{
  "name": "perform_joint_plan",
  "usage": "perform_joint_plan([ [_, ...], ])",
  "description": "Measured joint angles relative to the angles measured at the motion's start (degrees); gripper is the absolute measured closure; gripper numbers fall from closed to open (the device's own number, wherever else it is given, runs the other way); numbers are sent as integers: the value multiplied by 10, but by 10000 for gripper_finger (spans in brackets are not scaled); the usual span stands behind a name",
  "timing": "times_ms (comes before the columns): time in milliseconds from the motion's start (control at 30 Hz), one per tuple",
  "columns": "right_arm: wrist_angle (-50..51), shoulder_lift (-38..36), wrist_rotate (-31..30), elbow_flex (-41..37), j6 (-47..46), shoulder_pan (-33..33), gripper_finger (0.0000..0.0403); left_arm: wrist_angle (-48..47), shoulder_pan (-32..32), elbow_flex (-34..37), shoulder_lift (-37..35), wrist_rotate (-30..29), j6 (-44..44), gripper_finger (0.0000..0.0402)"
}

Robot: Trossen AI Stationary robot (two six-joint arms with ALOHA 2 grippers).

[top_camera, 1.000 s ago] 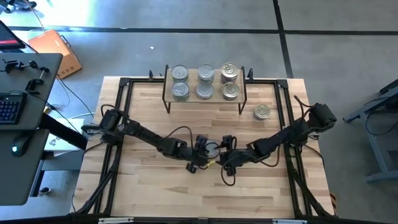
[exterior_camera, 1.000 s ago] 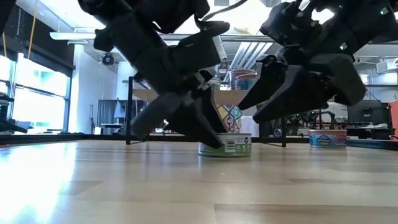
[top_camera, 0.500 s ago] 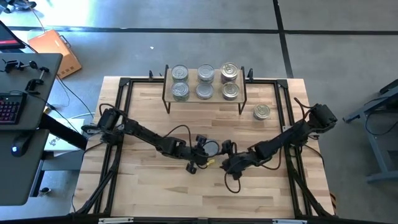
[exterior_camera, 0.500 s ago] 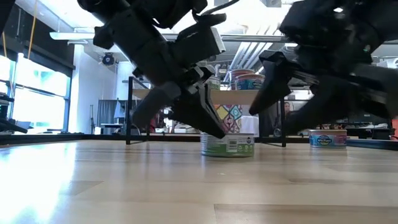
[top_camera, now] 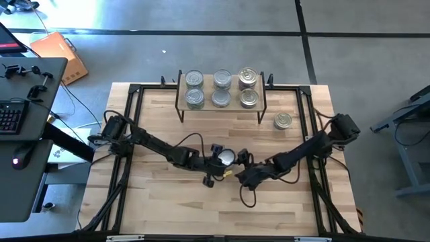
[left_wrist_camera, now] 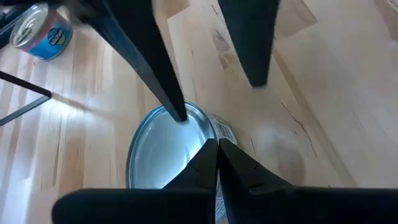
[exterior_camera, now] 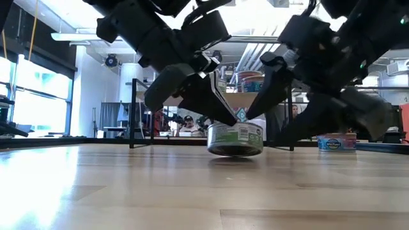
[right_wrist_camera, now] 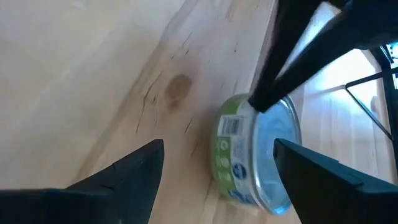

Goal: Stack canned seafood by type on shelf
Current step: Stack the light green tuna can on top of the bottom light green tuna can on the shelf

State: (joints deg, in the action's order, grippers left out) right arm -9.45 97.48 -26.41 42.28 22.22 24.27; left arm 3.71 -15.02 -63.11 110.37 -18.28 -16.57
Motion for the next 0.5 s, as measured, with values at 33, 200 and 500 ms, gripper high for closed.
perform_joint_plan([
  [33,-8,9,-2,0,3,-2,108,2,0,0,0,0,4,401],
  [200,-67,56,-79,0,34,-3,108,7,2,0,-1,-2,15,401],
  [500,-101,82,-151,0,15,-12,161,10,3,-1,-2,-7,28,401],
])
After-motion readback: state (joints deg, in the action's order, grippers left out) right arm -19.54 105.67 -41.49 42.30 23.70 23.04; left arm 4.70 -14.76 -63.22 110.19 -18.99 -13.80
